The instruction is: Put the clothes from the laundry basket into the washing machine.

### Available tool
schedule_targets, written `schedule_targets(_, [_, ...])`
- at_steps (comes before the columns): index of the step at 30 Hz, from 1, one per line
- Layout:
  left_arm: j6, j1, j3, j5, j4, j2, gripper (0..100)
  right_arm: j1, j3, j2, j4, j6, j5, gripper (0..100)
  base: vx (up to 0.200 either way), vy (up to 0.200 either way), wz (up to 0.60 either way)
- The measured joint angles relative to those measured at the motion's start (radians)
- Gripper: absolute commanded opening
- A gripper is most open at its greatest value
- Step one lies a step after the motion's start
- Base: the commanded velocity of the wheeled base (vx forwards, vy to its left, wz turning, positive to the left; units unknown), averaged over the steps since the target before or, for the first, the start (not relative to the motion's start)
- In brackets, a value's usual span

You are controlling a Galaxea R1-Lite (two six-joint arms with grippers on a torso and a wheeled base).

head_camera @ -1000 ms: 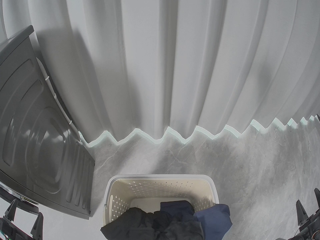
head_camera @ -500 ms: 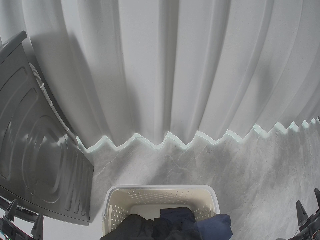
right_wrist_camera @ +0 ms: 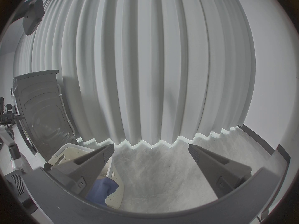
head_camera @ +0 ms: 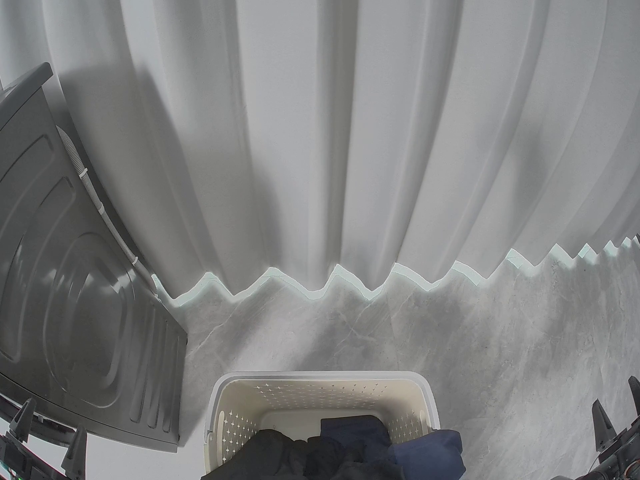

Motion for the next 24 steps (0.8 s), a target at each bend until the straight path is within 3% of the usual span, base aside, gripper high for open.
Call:
schedule_targets(22, [0.000,0.000,0.000,0.000,0.000,0.000,100,0.000,0.000,0.000,0.000,0.000,0.000,100,0.000,0.000,0.00])
schedule_targets(24, [-0.001,0.000,0.000,0.000,0.000,0.000,100,0.000,0.000,0.000,0.000,0.000,-0.001,100,-0.200,0.000,0.00])
